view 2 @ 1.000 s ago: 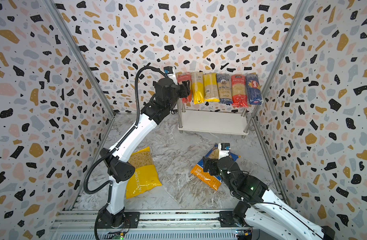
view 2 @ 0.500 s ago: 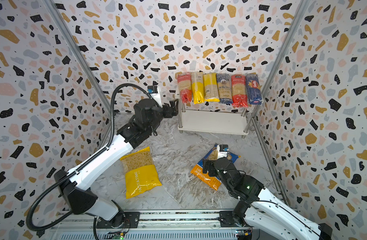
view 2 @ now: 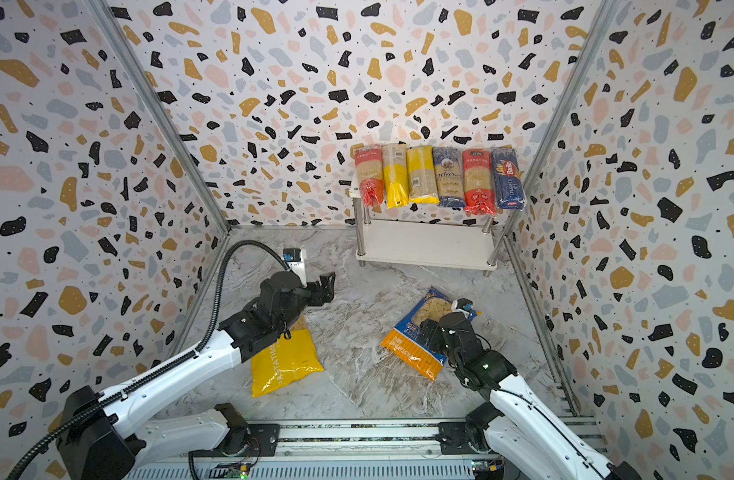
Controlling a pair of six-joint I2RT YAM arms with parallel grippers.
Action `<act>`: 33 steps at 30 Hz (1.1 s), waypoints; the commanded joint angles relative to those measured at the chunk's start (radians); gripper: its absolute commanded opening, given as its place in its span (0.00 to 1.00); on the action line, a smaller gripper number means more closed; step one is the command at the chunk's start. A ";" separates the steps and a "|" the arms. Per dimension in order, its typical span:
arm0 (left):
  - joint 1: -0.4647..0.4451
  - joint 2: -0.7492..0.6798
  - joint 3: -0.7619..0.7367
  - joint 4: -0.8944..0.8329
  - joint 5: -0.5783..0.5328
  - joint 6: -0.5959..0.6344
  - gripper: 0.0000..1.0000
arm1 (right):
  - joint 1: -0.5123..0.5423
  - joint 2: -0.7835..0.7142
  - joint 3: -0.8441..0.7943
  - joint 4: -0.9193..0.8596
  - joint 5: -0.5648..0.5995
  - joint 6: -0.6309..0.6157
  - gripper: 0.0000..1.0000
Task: Place and organize the pasta boxes and bags onto the shelf
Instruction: 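Open the left gripper and draw it back down toward the table, then grasp the orecchiette bag edge with the right gripper while the left moves toward it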
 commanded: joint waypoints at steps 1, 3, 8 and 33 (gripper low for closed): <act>-0.031 -0.005 -0.038 0.063 0.037 -0.043 0.88 | -0.054 -0.031 -0.025 0.036 -0.083 0.029 0.99; -0.045 0.010 -0.060 0.088 0.047 -0.061 0.89 | -0.099 -0.038 -0.050 0.040 -0.106 0.029 0.99; -0.097 0.100 -0.060 0.152 0.098 -0.090 0.89 | -0.210 -0.038 -0.132 0.083 -0.184 0.033 0.99; -0.164 0.600 0.223 0.152 0.207 -0.079 0.80 | -0.430 0.139 -0.285 0.378 -0.438 -0.063 0.99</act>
